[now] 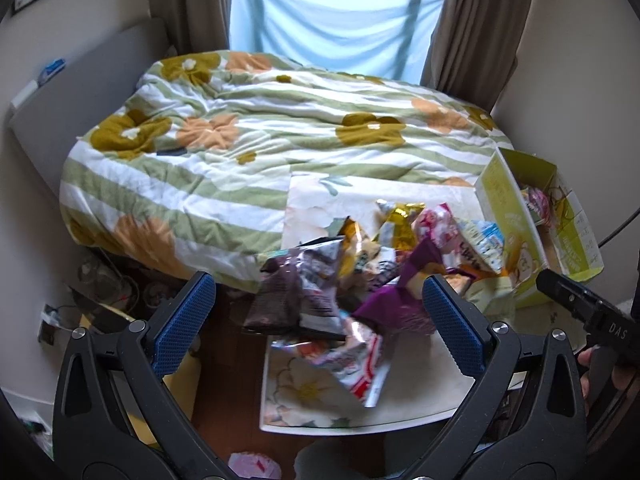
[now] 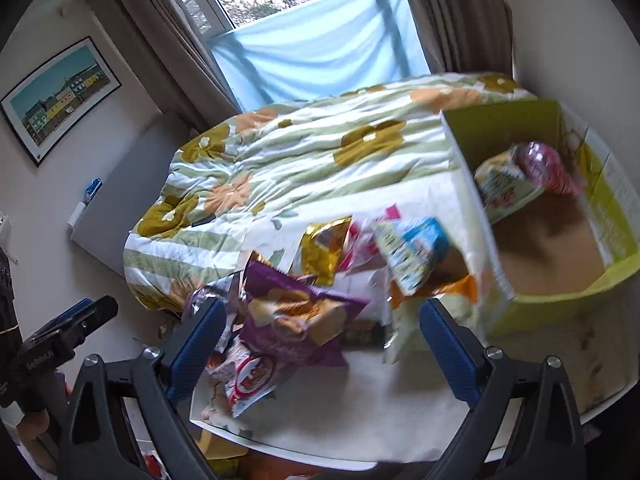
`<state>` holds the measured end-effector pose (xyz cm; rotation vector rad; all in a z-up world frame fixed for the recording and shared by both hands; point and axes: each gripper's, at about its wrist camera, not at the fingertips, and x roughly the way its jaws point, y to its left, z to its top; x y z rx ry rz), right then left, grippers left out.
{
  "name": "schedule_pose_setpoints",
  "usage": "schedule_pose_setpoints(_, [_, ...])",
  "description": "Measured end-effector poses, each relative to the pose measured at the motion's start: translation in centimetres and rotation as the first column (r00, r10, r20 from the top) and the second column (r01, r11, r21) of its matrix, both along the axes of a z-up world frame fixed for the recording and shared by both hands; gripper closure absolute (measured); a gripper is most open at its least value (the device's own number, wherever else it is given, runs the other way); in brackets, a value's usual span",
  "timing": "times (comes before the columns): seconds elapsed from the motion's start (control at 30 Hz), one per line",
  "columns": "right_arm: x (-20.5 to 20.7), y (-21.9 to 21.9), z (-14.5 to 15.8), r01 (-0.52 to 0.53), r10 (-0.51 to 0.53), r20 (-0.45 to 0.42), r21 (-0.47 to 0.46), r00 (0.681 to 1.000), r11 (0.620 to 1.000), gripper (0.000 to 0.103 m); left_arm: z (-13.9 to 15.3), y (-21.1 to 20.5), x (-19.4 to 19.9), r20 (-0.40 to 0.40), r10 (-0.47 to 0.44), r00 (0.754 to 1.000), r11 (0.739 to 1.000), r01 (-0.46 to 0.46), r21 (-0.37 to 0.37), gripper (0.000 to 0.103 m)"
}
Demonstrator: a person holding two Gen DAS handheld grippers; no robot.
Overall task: Organize snacks
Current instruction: 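Grasp the dark brown bag with left tool while right tool grasps purple chip bag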
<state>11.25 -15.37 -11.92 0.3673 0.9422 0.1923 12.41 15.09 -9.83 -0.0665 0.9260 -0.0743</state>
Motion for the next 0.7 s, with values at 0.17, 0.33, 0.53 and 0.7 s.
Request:
schedule_pose_setpoints(0.17, [0.1, 2.7, -2.9, 0.031, -0.029, -0.059, 0.025, 0.998, 0.999, 0.007, -3.6, 2.1, 2.8, -0.073, -0.041, 0.996, 0.999, 0.040, -0.017, 0.001])
schedule_pose_setpoints(0.33, [0.8, 4.4, -5.6, 0.041, -0.034, -0.118, 0.051, 0.992, 0.998, 0.007, -7.2, 2.9, 5.2, -0.139, -0.074, 0.987, 0.996, 0.066, -0.065, 0.001])
schedule_pose_setpoints(0.53, [2.3, 6.2, -8.3, 0.032, -0.022, -0.159, 0.060, 0.987, 0.998, 0.007, -11.1, 2.7, 7.2, -0.207, -0.093, 0.974, 0.992, 0.073, -0.101, 0.001])
schedule_pose_setpoints(0.7, [3.8, 6.9, -9.8, 0.037, -0.026, -0.177, 0.059, 0.984, 0.998, 0.007, -13.4, 2.3, 8.3, -0.243, -0.104, 0.964, 0.992, 0.081, -0.101, 0.001])
